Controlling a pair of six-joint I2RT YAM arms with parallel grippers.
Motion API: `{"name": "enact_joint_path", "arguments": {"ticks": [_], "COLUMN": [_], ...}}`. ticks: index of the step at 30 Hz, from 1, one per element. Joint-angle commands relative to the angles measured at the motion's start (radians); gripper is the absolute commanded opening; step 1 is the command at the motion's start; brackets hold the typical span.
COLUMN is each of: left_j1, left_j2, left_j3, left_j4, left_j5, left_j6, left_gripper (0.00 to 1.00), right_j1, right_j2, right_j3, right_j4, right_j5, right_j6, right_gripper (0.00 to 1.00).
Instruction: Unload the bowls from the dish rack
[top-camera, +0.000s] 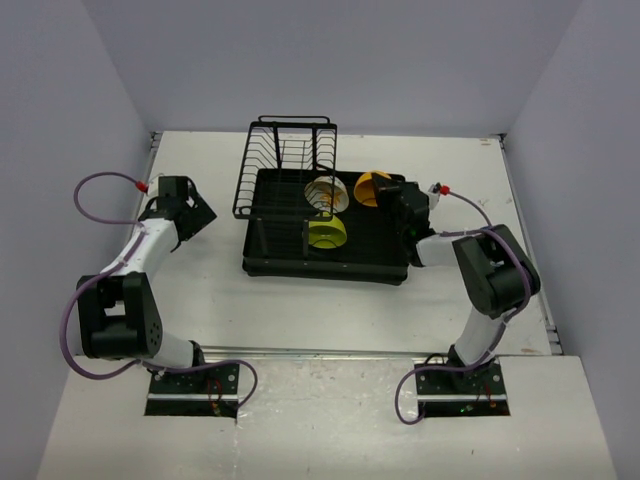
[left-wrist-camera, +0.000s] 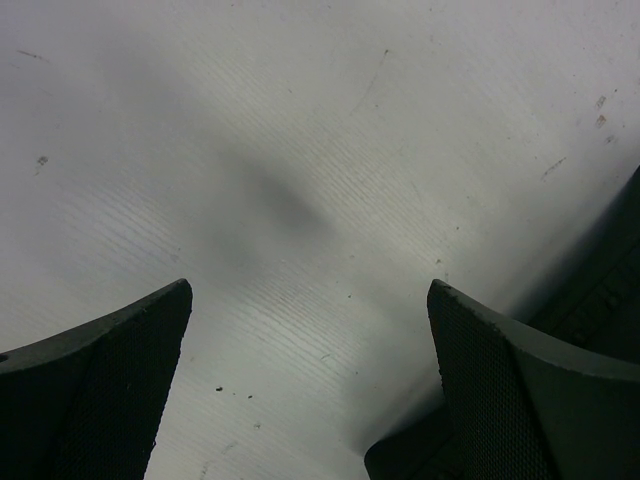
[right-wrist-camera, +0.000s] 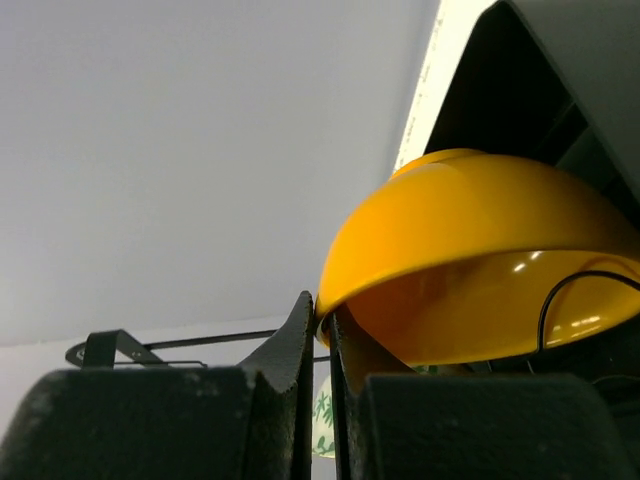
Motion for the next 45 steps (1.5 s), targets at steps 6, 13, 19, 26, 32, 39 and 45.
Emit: {"name": "enact_joint_path", "arguments": {"ticks": [6, 13, 19, 26, 32, 39, 45], "left_j1": [0.013, 0.015, 0.016, 0.018, 0.018, 0.019, 0.022], "left_j2": [-0.010, -0.026, -0.035, -0.040, -0.040, -0.037, -0.040], "left_j3": [-0.043, -0.060, -0.061, -0.051, -0.040, -0.017, 0.009], "left_j4": [0.059, 0.064, 0.061, 0.050, 0.044, 0.029, 0.001], "left_j5": [0.008, 0.002, 0.008, 0.011, 0.031, 0.026, 0.025], "left_j6": [0.009, 0.021, 0.021, 0.021, 0.009, 0.021, 0.047], "left_gripper": [1.00, 1.00, 1.00, 1.00, 1.00, 1.00, 1.00], "right_j1": [-0.001, -0.004, -0.013, -0.019, -0.050, -0.096, -0.200], "right_j2": [0.159, 0.200, 0.172, 0.049, -0.087, -0.244, -0.413], "right_j3": [-0.083, -0.087, -0.079, -0.093, -0.067, 0.021, 0.401], "right_j4": [0.395, 0.527, 0.529, 0.452, 0.316, 0.060, -0.895], "right_j5": [-0.116, -0.183, -0.206, -0.228, -0.300, -0.380, -0.415], "right_j6": [-0.102, -0.131, -0.145, -0.180, -0.228, -0.280, -0.640], "right_gripper": [0.00, 0.00, 0.00, 0.00, 0.00, 0.00, 0.00]}}
